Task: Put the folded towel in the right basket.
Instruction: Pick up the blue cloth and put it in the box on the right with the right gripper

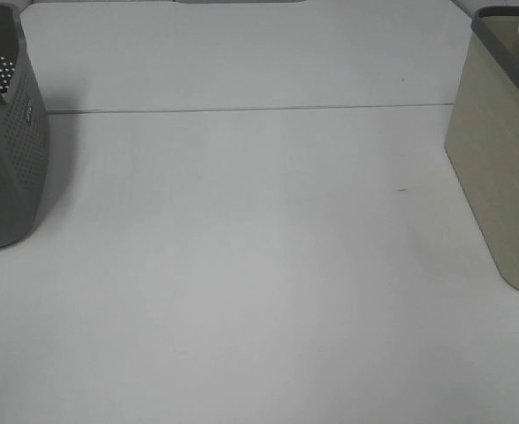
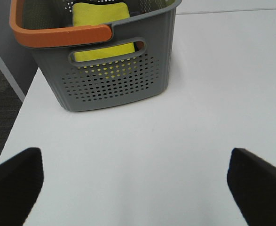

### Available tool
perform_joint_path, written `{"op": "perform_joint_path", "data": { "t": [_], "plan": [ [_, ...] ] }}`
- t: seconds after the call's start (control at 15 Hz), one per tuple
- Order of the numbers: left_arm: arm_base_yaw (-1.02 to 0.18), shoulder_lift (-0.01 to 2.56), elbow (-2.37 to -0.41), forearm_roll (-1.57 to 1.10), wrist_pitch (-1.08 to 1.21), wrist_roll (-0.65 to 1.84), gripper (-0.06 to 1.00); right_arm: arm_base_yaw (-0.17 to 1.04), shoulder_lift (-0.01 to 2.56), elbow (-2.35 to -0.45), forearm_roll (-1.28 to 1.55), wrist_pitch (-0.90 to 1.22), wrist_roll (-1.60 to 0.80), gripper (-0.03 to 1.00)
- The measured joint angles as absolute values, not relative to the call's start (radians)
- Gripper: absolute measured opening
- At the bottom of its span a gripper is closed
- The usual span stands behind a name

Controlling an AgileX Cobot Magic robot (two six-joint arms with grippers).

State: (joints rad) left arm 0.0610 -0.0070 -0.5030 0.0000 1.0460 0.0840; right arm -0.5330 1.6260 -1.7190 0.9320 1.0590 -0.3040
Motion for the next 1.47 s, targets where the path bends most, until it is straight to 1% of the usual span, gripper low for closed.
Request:
{"op": "perform_joint_path", "data": {
  "t": [0.13,0.6,0.73,0.93,1.27,1.47],
  "plan": [
    [0.061,-0.007,-0.503,0.0,1.046,0.084,0.99,-0.54,1.628,-1.719,0.973,1.009,-0.308,0.06],
    [0.061,-0.007,-0.503,0.0,1.046,0.084,0.99,-0.54,1.738,-1.7,0.929,1.049,-0.356,0.06],
    [0.061,-0.007,-0.503,0.0,1.046,0.084,0.99,-0.54,1.758,-1.637,0.919,1.05,-0.357,0.06],
    [0.061,-0.007,-0.503,0.0,1.046,0.084,0.99,-0.54,1.76,-1.492,0.912,1.059,-0.357,0.06],
    [0.061,-0.007,-0.503,0.0,1.046,0.084,0.99,-0.54,1.76,-1.277,0.906,1.146,-0.365,0.06],
    [0.061,-0.007,-0.503,0.0,1.046,0.084,0.99,-0.54,1.76,-1.241,0.905,1.173,-0.365,0.06]
  ]
}}
